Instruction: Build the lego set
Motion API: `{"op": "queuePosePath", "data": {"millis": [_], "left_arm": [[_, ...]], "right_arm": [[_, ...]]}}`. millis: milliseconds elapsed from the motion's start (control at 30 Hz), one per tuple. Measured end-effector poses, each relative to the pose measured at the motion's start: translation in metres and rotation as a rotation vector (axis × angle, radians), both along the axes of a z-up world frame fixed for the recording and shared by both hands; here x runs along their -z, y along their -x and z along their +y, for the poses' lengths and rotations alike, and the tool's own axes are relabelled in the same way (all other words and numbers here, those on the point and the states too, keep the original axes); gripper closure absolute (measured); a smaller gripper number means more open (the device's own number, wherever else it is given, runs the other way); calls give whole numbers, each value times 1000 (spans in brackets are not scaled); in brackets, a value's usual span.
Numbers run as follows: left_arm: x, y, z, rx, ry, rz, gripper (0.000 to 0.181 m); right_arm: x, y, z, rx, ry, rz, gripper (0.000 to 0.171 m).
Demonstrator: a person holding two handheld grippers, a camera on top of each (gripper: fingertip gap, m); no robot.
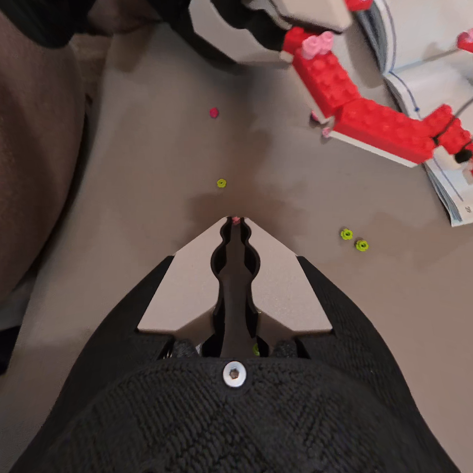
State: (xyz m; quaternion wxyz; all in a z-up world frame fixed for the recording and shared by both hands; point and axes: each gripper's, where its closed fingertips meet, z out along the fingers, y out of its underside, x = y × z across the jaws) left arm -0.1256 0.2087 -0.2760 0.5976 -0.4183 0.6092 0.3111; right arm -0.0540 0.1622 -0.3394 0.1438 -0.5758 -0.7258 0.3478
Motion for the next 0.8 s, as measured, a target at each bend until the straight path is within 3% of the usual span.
{"op": "queuePosePath", "data": {"millis": [33, 400, 800], "left_arm": [[0, 0, 0, 0, 1, -1, 171], [2, -1, -1, 5, 17, -5, 171], [2, -2, -1, 6, 19, -7, 171]], "right_arm": [[2, -1, -3, -30, -10, 0, 166], [3, -10, -4, -156, -135, 12, 163], [0, -14, -2, -92, -115, 40, 158]]}}
